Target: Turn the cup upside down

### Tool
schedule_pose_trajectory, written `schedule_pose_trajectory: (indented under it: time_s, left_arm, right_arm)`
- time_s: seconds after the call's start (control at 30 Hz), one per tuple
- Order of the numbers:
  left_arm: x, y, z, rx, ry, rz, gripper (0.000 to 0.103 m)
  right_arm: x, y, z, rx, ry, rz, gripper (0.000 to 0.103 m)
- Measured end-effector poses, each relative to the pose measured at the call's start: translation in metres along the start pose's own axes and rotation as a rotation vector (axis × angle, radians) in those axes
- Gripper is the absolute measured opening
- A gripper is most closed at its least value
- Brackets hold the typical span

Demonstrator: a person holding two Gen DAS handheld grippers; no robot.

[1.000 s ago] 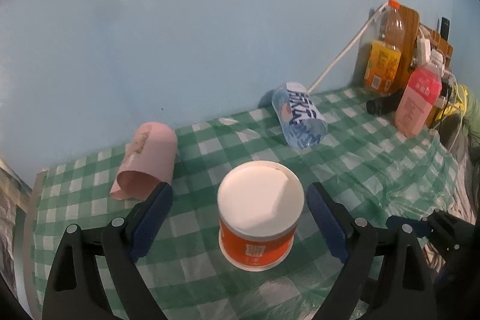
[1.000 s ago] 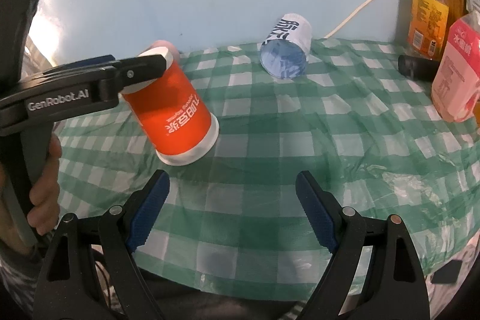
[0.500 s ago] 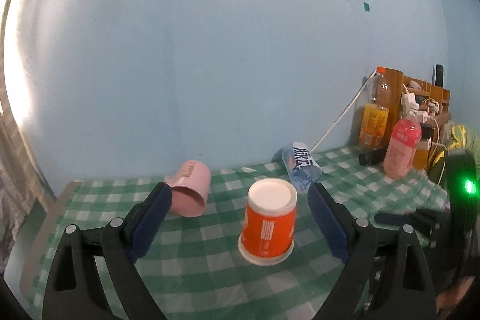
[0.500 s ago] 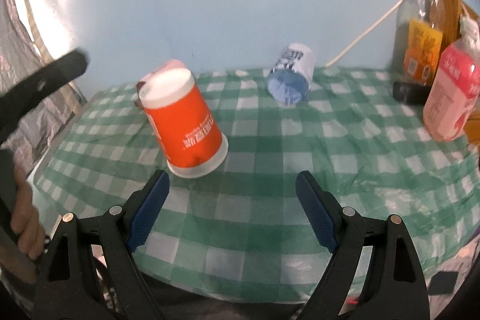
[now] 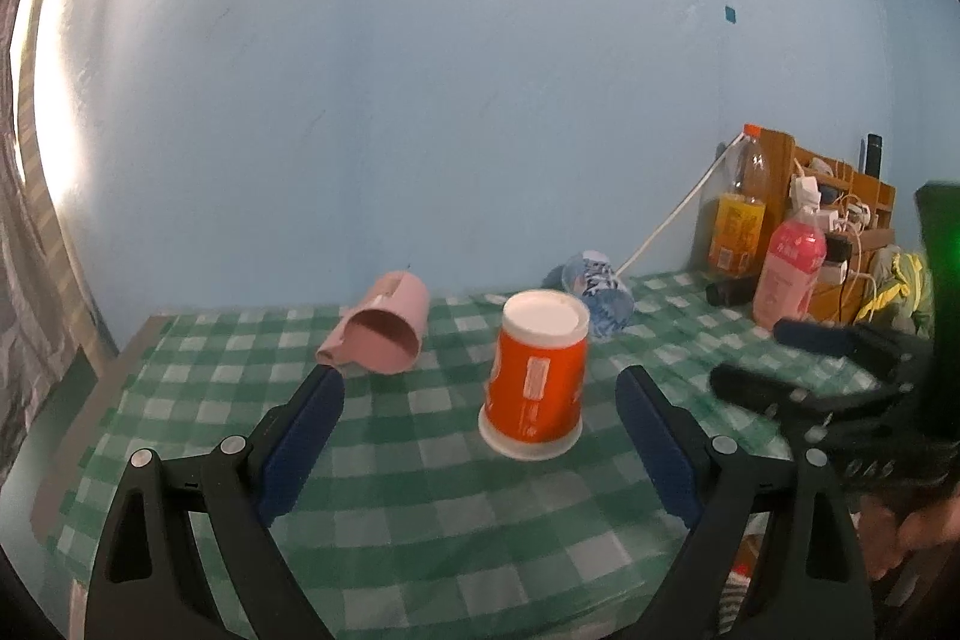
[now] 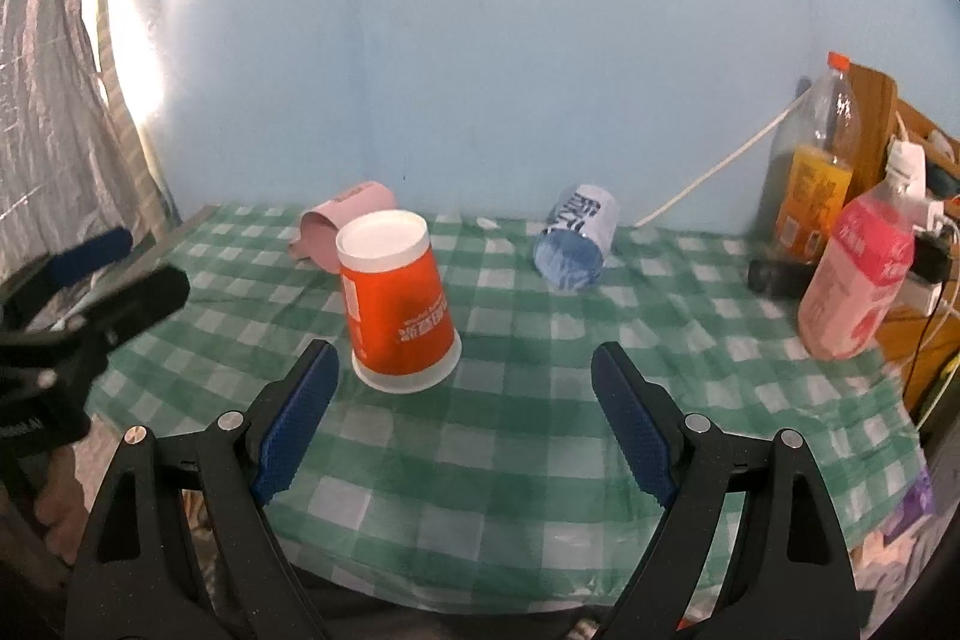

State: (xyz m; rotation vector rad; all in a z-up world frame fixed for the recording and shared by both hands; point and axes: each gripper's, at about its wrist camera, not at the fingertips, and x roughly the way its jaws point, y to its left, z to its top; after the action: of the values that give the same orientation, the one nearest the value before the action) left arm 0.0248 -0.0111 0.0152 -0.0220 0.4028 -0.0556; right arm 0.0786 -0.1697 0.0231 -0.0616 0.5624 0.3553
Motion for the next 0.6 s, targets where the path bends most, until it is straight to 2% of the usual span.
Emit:
schedule_pose_trajectory:
  time_s: [0.23, 0.4, 0.6]
  left_arm:
    - [-0.005, 0.007, -0.008, -0.030, 0.011, -0.010, 0.093]
    - [-0.008, 0.007, -0.012, -0.014, -0.002, -0.001, 0.093]
    - [-0.009, 0.009, -0.012, -0.022, 0.001, -0.004, 0.093]
  right_arm:
    - [-0.010, 0.004, -0.001, -0.009, -0.031, -0.016, 0.086]
    - [-0.017, 0.002, -0.004, 0.008, -0.049, -0.032, 0.086]
    - [-0.017, 0.000, -0.007, 0.027, -0.043, -0.036, 0.086]
